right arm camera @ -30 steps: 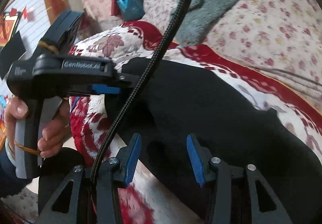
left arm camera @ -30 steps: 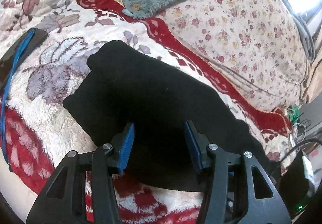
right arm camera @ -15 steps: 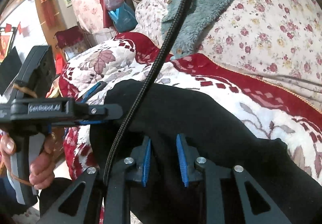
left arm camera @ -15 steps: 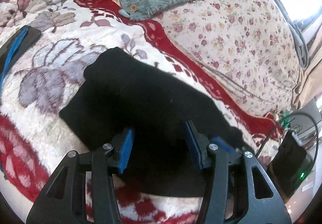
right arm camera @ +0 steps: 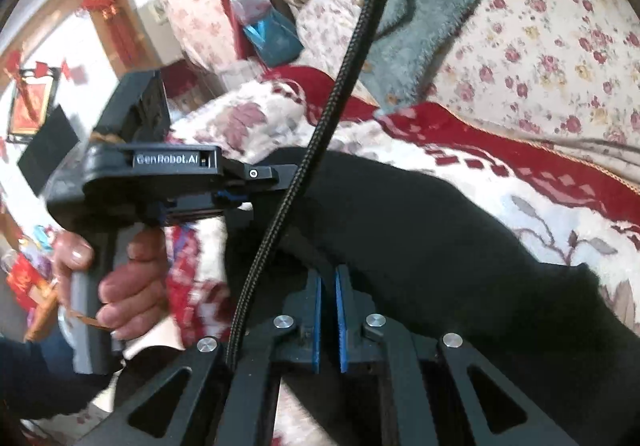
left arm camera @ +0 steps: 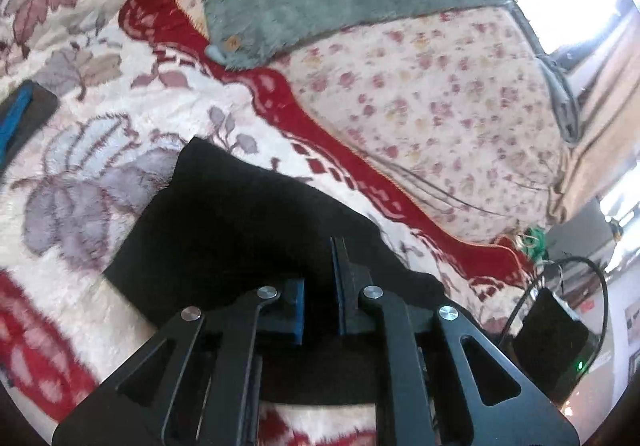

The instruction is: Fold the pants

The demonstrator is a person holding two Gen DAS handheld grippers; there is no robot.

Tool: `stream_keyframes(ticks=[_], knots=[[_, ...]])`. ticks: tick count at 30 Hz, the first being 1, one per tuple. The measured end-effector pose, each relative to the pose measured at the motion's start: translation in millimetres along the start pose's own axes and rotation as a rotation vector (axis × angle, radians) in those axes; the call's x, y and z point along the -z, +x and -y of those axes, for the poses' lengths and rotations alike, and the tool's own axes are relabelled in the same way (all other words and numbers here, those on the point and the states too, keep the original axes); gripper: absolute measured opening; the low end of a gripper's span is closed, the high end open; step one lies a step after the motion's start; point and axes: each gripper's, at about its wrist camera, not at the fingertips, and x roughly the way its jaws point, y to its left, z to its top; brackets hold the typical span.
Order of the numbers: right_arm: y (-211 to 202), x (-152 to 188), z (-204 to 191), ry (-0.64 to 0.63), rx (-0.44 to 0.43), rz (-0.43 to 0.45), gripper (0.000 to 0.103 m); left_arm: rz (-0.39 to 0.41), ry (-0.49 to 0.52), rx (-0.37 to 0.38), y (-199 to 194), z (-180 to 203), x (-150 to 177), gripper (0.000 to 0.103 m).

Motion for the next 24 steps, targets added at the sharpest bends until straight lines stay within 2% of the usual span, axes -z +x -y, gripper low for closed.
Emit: stream_keyframes(ticks=[4, 7, 11, 13, 14, 16, 17, 19, 21, 22, 23, 24], knots=[[-11, 4, -23, -0.038, -0.032, -0.011, 0.006, 0.004, 0.046, -0.038, -19, 4, 11, 0.010], [-7, 11, -32, -0.045, -0.046, -0.026, 0.006, -0.008, 0.054, -0.087, -18, -2, 19, 0.010], [21, 28, -31, -0.026, -0.022, -0.103, 0.006, -0.081, 0.000, -0.212, 0, -25, 31, 0.015], [35, 38, -26, 0.001, -0.007, -0.160, 0.007, -0.093, -0.037, -0.202, -2, -34, 36, 0.020], [31, 39, -24, 0.021, -0.017, -0.135, 0.007, -0.080, -0.047, -0.203, -8, -36, 38, 0.021], [25, 38, -21, 0.048, -0.037, -0.132, 0.013, -0.061, -0.051, -0.214, -19, -38, 40, 0.022], [21, 36, -21, 0.052, -0.038, -0.134, 0.016, -0.041, -0.053, -0.245, -26, -38, 41, 0.027], [13, 34, -21, 0.043, -0.032, -0.122, 0.033, 0.000, -0.054, -0.285, -39, -39, 43, 0.030], [7, 34, -25, 0.017, -0.021, -0.107, 0.036, 0.016, -0.070, -0.291, -46, -42, 45, 0.030], [5, 33, -28, -0.005, -0.012, -0.098, 0.036, 0.010, -0.080, -0.291, -46, -44, 46, 0.034], [5, 34, -33, -0.031, -0.002, -0.093, 0.036, -0.003, -0.090, -0.281, -46, -47, 48, 0.042], [6, 35, -37, -0.050, 0.005, -0.099, 0.036, -0.014, -0.097, -0.272, -44, -50, 48, 0.045]])
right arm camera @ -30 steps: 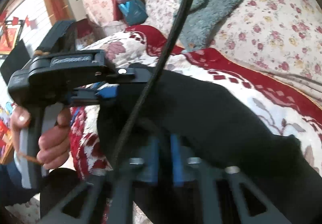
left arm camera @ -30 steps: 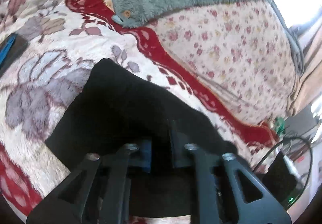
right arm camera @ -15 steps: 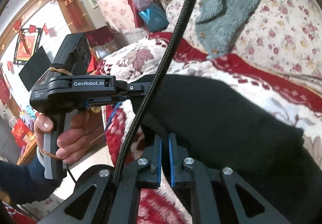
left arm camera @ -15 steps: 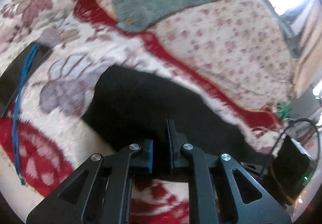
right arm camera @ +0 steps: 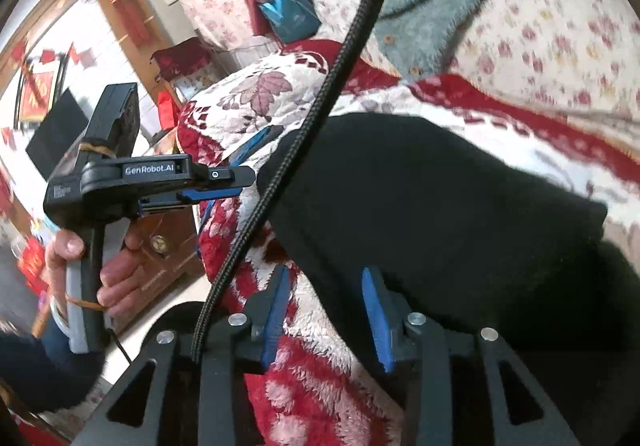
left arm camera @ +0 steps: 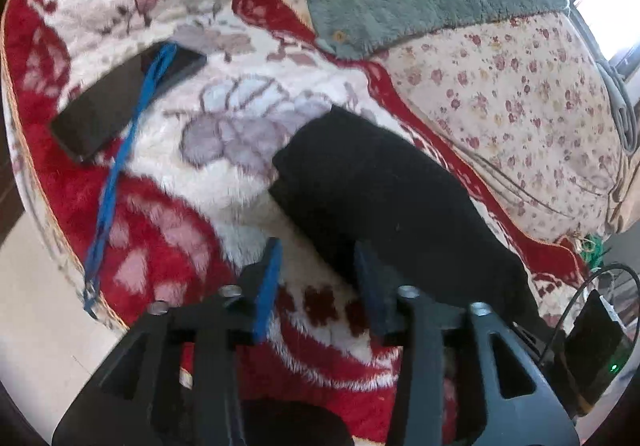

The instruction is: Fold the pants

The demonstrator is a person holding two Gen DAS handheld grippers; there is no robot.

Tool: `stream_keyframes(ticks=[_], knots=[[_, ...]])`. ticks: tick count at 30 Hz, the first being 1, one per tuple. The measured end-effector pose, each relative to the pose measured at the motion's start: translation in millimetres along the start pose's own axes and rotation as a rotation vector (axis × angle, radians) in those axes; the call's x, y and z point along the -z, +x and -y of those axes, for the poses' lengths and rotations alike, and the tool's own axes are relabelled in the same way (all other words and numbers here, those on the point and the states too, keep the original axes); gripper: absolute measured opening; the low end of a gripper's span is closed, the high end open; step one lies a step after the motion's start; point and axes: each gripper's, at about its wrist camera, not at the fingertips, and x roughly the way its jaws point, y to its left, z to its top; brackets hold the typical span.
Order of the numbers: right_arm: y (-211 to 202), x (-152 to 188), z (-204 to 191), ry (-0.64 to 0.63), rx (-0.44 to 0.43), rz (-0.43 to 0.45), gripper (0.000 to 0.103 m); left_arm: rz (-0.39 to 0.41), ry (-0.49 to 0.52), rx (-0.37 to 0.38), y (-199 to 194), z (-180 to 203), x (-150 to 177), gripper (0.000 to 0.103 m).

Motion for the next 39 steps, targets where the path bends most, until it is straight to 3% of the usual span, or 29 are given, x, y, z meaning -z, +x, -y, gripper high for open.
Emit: stream_keyframes(ticks=[4, 7, 11, 16, 18, 20, 23, 26, 28, 33, 39], knots=[[-2, 7, -8, -0.028, 0.029, -0.015, 0.036, -0.042, -0.015, 0.034, 8, -3, 6, 0.045], [2, 11, -12, -0.082, 0.117, -0.018, 0.040, -0.074, -0.020, 0.048, 20, 2, 9, 0.045], [15, 14, -16, -0.164, 0.176, -0.034, 0.043, -0.063, -0.055, 0.085, 33, 6, 5, 0.046], [16, 12, -10, -0.141, 0.165, -0.028, 0.043, -0.022, -0.129, 0.202, 43, 12, -13, 0.046], [14, 9, -7, -0.110, 0.144, -0.023, 0.043, -0.007, -0.107, 0.218, 38, 20, -18, 0.042], [14, 7, -5, -0.091, 0.124, -0.025, 0.043, 0.029, -0.068, 0.220, 26, 27, -17, 0.037], [15, 9, -6, -0.087, 0.097, -0.039, 0.044, 0.072, -0.048, 0.211, 3, 27, -9, 0.037], [13, 13, -8, -0.080, 0.056, -0.032, 0.044, 0.117, -0.043, 0.113, -13, 18, -3, 0.037], [12, 16, -9, -0.083, 0.037, -0.034, 0.044, 0.109, -0.028, 0.081, -15, 17, -2, 0.037], [-3, 18, -4, -0.022, 0.018, -0.027, 0.044, 0.071, 0.026, 0.092, -11, 34, 5, 0.037], [-47, 39, 13, 0.023, 0.133, -0.011, 0.044, 0.053, 0.178, 0.088, -1, 83, 21, 0.037]])
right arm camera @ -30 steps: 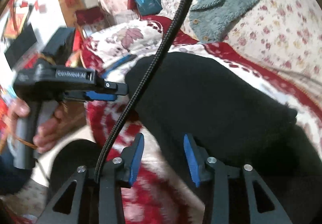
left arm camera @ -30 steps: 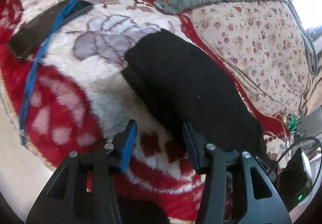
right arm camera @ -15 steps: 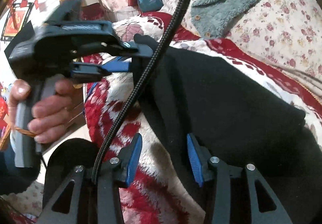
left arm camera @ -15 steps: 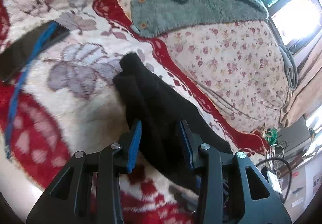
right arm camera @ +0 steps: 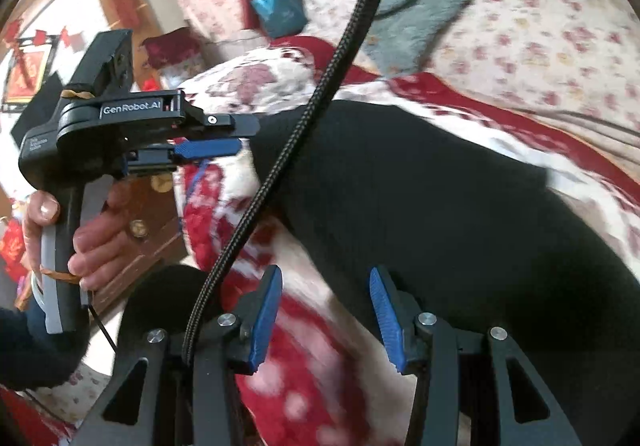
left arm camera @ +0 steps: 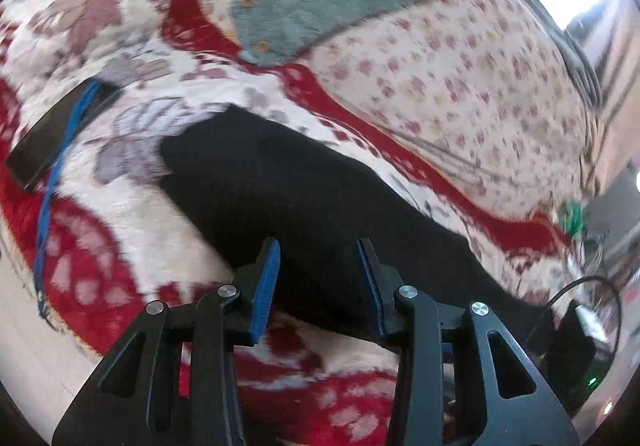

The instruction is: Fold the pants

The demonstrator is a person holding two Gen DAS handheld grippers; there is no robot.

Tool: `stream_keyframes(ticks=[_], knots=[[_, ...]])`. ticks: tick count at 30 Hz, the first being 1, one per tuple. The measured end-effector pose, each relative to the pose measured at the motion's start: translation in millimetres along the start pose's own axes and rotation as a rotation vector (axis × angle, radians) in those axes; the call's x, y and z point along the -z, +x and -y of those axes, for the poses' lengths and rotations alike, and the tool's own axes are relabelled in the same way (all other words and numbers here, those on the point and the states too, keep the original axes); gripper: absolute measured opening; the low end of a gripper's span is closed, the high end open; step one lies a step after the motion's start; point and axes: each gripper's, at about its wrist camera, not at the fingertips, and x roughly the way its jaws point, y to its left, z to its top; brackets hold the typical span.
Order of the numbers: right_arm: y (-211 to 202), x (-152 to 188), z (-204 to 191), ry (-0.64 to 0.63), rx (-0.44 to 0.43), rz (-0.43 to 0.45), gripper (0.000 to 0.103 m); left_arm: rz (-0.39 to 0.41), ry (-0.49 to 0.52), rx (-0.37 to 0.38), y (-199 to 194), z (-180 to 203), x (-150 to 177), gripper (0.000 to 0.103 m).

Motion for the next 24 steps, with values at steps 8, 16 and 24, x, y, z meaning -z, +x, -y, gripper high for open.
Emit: stream_keyframes(ticks=[8, 16, 24], knots=[[-59, 23, 61, 0.168, 0.182, 0.068, 0.044, -0.099, 0.156, 0.049, 43, 69, 12, 0.037], [-55, -13, 91, 0.114, 0.232, 0.093, 0.049, -0.140, 0.253, 0.000, 80, 106, 15, 0.037], [-8, -31, 115, 0.061, 0.122, -0.013, 0.023, -0.193, 0.282, -0.007, 120, 120, -2, 0.037]])
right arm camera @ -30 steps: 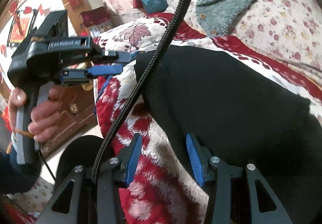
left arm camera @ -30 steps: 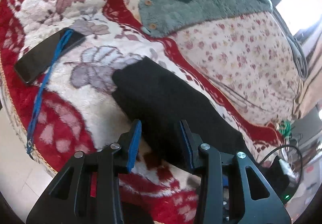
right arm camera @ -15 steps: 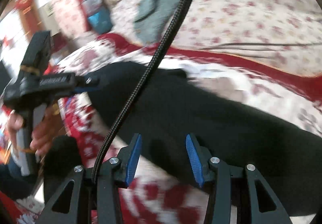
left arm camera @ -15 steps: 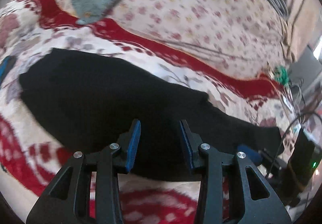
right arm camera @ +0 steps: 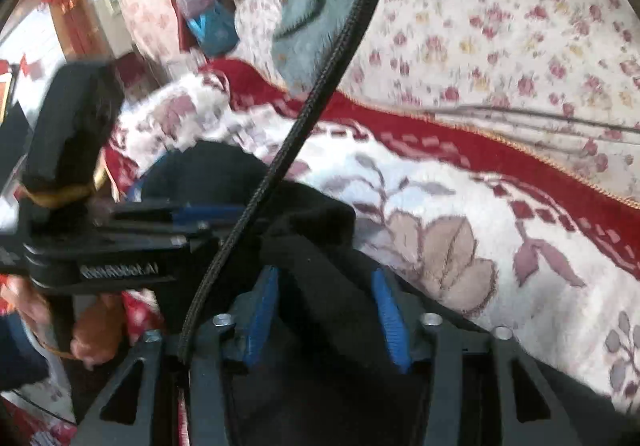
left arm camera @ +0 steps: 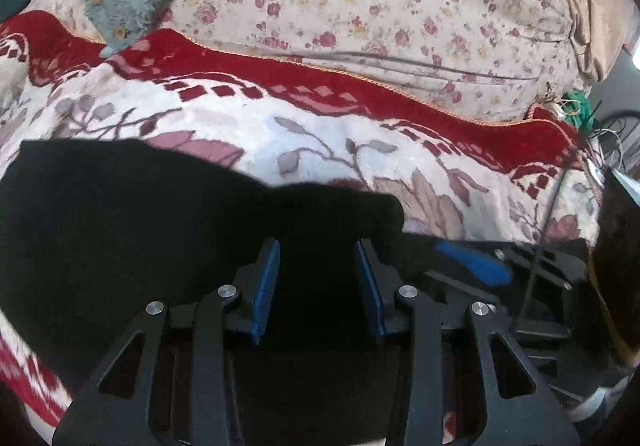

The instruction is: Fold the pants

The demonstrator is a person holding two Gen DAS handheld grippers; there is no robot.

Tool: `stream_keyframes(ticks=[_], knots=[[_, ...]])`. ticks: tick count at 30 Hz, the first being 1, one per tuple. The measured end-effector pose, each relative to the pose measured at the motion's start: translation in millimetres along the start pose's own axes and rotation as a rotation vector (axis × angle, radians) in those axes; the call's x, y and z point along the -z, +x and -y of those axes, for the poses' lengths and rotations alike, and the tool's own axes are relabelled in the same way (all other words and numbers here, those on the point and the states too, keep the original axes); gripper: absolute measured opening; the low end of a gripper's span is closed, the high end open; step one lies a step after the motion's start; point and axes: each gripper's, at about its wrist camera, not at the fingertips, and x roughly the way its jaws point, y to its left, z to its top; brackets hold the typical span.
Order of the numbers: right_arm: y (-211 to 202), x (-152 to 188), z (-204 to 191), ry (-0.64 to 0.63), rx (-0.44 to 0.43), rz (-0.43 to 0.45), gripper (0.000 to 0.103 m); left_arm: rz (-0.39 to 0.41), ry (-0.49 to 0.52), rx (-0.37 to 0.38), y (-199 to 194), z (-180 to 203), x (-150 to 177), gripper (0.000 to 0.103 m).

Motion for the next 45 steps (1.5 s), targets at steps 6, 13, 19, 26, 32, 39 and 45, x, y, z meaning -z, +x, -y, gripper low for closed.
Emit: stream_keyframes(ticks=[6, 13, 19, 26, 32, 39, 45], knots=[[-18, 15, 23, 0.072, 0.110, 0.054, 0.013, 0.047, 0.043, -0.071, 18, 9, -10, 0.037], [-61, 37, 32, 0.218, 0.093, 0.142, 0.021, 0.098, 0.057, -0.036, -1, 15, -4, 0.037], [-137, 86, 51, 0.356, 0.172, 0.212, 0.052, 0.091, 0.117, 0.168, -23, 46, 4, 0.058], [-205, 155, 76, 0.564, 0.271, 0.189, 0.051, 0.044, 0.228, 0.261, -16, 105, 15, 0.058], [-226, 192, 94, 0.712, 0.305, 0.170, 0.052, -0.066, 0.293, 0.399, 6, 153, 17, 0.058], [-203, 183, 112, 0.725, 0.330, 0.133, 0.051, -0.172, 0.332, 0.496, 31, 189, 10, 0.058], [-191, 180, 128, 0.765, 0.300, 0.159, 0.051, -0.228, 0.460, 0.488, 56, 221, -4, 0.058]])
